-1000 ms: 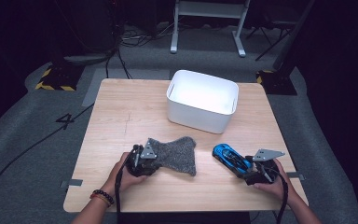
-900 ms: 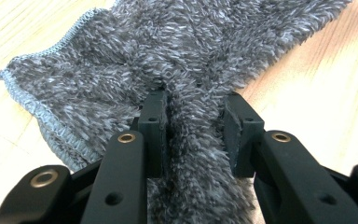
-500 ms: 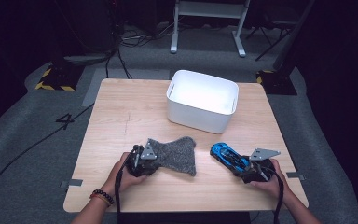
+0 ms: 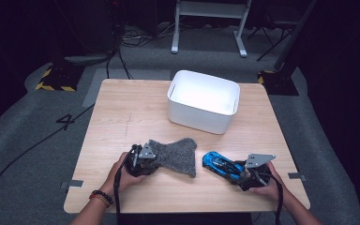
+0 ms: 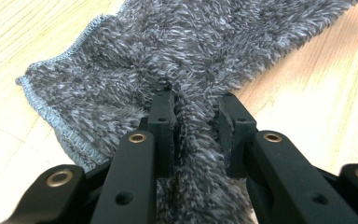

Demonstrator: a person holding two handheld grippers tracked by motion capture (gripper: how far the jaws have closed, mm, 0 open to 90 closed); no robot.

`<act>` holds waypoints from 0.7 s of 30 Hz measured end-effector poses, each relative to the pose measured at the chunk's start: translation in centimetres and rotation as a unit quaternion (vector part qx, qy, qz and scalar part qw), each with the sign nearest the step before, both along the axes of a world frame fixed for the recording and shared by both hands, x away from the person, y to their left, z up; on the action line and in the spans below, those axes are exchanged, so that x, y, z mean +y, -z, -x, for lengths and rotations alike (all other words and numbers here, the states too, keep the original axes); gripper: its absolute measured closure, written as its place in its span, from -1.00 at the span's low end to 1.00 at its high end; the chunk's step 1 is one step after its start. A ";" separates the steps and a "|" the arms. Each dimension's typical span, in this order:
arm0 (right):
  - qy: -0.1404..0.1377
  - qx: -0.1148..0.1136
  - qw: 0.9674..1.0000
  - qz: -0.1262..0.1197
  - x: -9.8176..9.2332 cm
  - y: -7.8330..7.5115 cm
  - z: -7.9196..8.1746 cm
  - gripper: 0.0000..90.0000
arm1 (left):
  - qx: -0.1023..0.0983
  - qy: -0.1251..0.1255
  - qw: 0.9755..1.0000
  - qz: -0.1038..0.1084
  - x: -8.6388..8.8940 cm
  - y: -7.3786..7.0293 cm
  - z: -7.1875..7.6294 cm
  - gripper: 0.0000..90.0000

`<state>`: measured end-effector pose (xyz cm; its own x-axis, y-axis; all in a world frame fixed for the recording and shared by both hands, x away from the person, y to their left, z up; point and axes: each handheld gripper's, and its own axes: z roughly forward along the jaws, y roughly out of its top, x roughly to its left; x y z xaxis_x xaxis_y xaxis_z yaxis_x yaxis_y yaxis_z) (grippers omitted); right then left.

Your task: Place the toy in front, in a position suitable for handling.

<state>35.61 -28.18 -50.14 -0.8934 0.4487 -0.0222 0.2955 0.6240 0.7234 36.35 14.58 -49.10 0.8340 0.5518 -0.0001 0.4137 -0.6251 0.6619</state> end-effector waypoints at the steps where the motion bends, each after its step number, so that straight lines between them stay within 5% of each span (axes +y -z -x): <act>1: -0.009 -0.001 1.000 0.000 0.4 0.0 0.1 -0.46 | 0.002 0.002 1.000 0.003 0.0 0.0 0.0 0.58; 5: -0.064 0.001 0.998 -0.004 2.3 -0.3 0.7 -0.46 | 0.003 0.018 0.999 0.037 0.0 -0.8 0.4 0.58; 9: -0.096 -0.012 0.995 0.011 3.8 -0.3 1.0 -0.46 | -0.009 0.024 0.999 0.024 -0.5 -1.0 0.8 0.58; 16: -0.083 -0.001 0.996 0.013 3.0 0.1 0.7 -0.61 | -0.006 0.019 1.000 0.018 -0.2 -0.7 0.7 0.57; 21: -0.025 0.021 0.999 0.026 1.7 0.0 0.8 -0.77 | -0.003 0.016 1.000 0.013 -0.2 -0.6 0.7 0.56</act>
<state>34.79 -26.53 -50.11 -0.9155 0.4022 -0.0057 0.2923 0.6750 0.6774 35.65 14.35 -48.53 0.8510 0.5250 -0.0088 0.3894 -0.6197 0.6814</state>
